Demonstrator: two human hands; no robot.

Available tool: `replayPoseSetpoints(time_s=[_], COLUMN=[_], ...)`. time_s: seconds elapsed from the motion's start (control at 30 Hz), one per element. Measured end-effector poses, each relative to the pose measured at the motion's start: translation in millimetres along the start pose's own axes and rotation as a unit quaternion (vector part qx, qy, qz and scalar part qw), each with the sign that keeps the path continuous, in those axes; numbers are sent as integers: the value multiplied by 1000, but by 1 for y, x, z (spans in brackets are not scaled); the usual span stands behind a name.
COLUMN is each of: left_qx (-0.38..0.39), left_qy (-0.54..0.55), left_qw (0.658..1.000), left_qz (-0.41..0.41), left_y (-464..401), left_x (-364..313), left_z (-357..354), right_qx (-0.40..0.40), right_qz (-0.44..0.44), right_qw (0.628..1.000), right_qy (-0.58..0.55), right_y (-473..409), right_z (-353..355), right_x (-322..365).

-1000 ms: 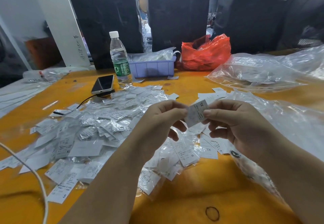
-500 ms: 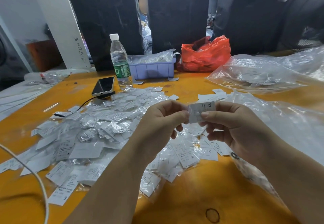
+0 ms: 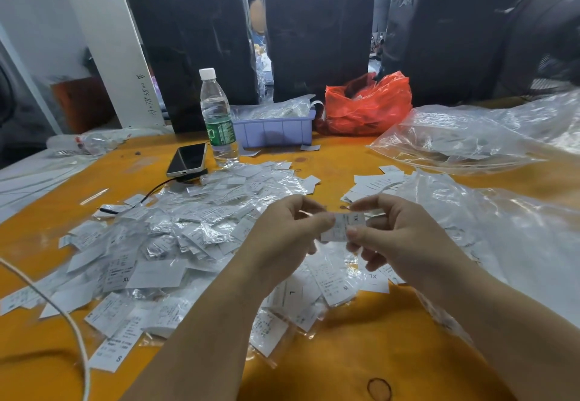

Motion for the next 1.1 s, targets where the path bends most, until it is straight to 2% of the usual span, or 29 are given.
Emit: replayPoseSetpoints(time_s=[0.13,0.23,0.37,0.57,0.7,0.8,0.9,1.0,1.1], left_qx=[-62,-71,-73,-105,-43,-32,-44,-60,-79], left_qy=[-151,-221,-295,-322,-366,-402,-413,-418,-420], left_qw=[987,972,951,940,929,914,909,906,904], left_qz=[3,20,49,37,38,44,42,26,7], left_y=[0,1,4,5,6,6,7,9,13], left_x=[6,10,16,9,12,16,15,10,2], left_z=[12,17,20,27,11,7,7,5,5], right_qx=[-34,-53,-39,-24,14,20,63,117,109], right_qz=[61,88,91,95,92,102,108,95,103], right_qw=[989,976,974,974,967,961,931,876,856], right_qy=[129,192,206,204,236,254,342,459,495], right_y=[1,2,2,1,1,2,4,4,5], right_z=[4,7,5,2,-6,-8,-20,-34,-36], right_x=[5,9,8,7,5,4,-2,-16,-16])
Point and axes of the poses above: each hand's wrist, its own y-axis away from the middle knuckle, its own z-axis out of the back of the hand, x = y × z, the point moved 9 cm from there along -y, towards the middle knuckle, and after that the axes turned 8 degrees about -y, right-handed, at the moved point
